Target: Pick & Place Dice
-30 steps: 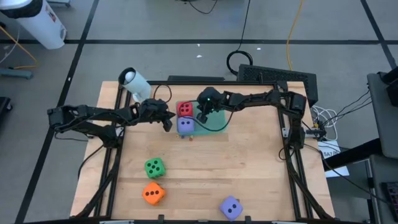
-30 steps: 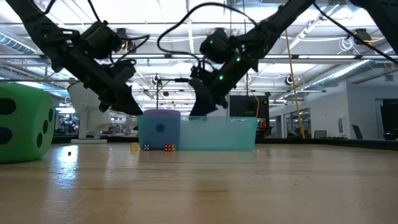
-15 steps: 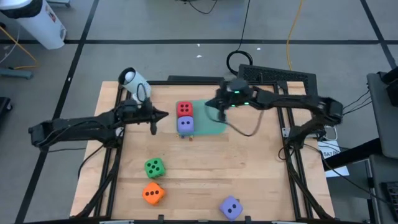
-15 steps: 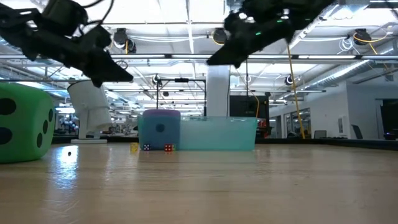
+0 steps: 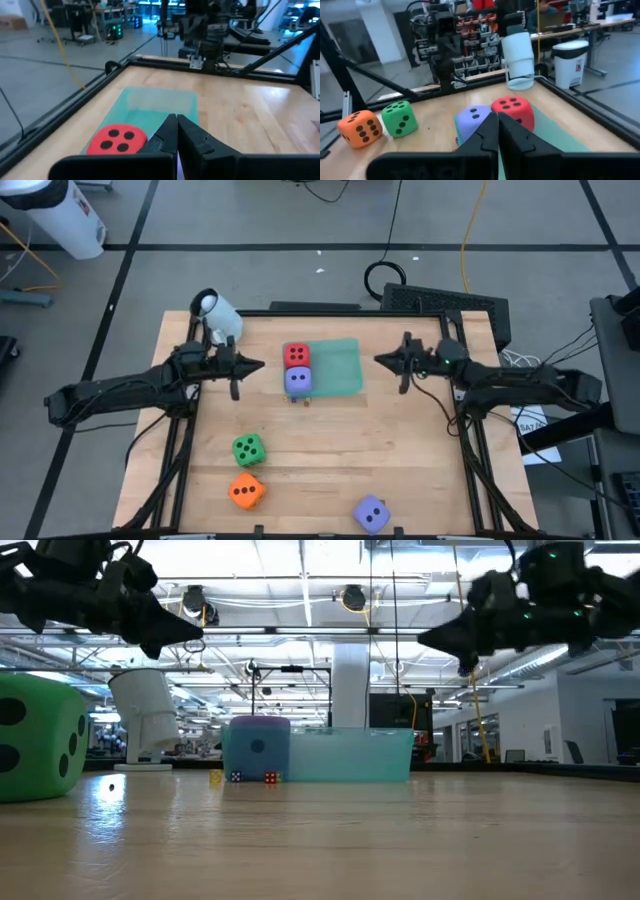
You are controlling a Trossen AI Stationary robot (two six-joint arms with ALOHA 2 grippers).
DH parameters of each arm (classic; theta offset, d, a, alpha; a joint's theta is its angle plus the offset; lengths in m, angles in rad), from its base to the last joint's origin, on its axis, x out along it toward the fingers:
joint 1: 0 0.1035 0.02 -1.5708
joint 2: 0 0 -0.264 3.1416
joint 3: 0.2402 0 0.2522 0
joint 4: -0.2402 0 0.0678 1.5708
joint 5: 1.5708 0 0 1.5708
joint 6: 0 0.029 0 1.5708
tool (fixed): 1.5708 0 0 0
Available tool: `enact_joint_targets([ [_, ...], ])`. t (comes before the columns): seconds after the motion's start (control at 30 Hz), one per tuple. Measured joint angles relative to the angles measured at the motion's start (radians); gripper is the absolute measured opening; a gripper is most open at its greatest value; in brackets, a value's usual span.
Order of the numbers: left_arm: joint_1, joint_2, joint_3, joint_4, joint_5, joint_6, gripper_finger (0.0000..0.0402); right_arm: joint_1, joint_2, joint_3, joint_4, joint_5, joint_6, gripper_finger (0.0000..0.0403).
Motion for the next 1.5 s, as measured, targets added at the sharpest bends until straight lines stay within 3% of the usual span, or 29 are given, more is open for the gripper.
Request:
enact_joint_targets([
  [0.17, 0.0, -0.001, 0.0, -0.001, 0.026, 0.058, 0.0004, -0.067, -0.076, -0.027, -0.034, -0.014, 0.096, 0.0],
  [0.5, 0.0, -0.001, 0.0, 0.0, 0.027, 0.063, 0.0007, -0.075, -0.099, -0.03, -0.131, -0.033, 0.092, 0.0],
  [0.77, 0.0, -0.001, 0.0, 0.0, 0.027, 0.118, 0.0005, -0.056, -0.099, -0.094, 0.008, -0.028, 0.096, 0.0],
  [0.9, 0.0, -0.001, 0.0, 0.0, 0.027, 0.113, 0.0003, -0.056, -0.099, -0.11, 0.067, 0.024, 0.095, 0.0],
  [1.13, 0.0, -0.001, 0.0, 0.0, -0.017, 0.087, 0.0019, -0.056, -0.099, -0.113, 0.072, 0.027, 0.095, 0.0],
  [1.5, 0.0, -0.001, 0.0, 0.0, -0.031, 0.045, 0.0003, -0.056, -0.099, -0.113, 0.074, 0.027, 0.095, 0.0],
])
